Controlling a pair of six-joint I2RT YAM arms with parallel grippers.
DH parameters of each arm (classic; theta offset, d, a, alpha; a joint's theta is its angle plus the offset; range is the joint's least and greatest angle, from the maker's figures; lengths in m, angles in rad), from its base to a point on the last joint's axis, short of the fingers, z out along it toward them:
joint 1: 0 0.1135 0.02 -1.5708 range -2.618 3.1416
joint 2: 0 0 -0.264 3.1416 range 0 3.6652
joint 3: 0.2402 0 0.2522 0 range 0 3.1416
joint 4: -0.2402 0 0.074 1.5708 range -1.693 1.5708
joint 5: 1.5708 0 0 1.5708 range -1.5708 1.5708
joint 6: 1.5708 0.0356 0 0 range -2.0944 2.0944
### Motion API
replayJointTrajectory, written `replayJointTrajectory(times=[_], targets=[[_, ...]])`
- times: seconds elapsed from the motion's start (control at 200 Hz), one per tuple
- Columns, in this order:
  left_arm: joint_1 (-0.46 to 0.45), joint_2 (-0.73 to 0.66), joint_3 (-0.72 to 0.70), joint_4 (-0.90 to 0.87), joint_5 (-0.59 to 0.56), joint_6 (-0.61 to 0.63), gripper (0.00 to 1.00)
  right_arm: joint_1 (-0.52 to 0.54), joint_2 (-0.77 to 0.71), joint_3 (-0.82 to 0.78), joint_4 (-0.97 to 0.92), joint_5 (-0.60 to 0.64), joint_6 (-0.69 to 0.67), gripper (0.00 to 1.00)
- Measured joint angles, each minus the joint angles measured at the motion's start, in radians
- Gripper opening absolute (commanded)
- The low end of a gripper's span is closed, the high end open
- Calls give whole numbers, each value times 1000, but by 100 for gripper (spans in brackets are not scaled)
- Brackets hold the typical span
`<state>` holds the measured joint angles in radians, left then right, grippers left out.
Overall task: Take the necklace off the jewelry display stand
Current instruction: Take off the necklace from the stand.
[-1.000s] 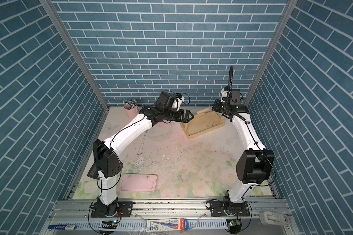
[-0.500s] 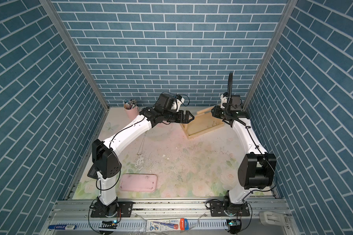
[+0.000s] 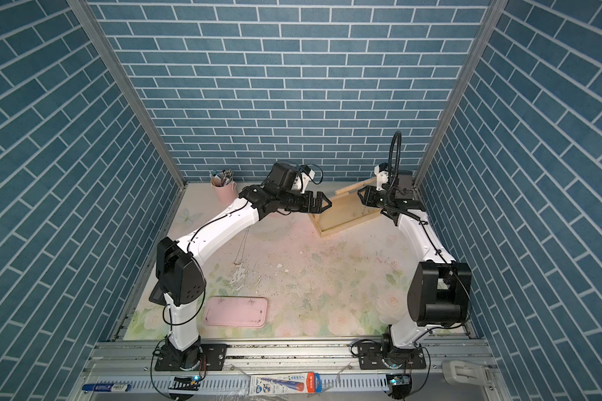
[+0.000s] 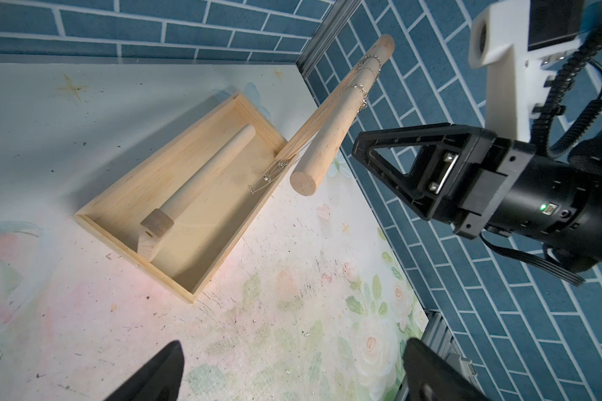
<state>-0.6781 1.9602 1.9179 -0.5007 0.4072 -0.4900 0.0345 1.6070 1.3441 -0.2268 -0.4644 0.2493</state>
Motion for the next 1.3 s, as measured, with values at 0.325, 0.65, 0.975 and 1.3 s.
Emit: replayJointTrajectory(times=[0.325, 0.65, 0.975, 1.3], targets=[[12, -1, 0, -2, 6, 0, 99, -15, 47, 3, 64, -40, -39, 25], [15, -1, 0, -3, 18, 0, 99, -16, 60, 1, 134, -61, -49, 21], [21, 0, 2, -10, 24, 0, 99, -18, 81, 1, 171, -64, -57, 19], [24, 4, 10, -16, 24, 0, 99, -18, 97, -24, 232, -72, -64, 12]])
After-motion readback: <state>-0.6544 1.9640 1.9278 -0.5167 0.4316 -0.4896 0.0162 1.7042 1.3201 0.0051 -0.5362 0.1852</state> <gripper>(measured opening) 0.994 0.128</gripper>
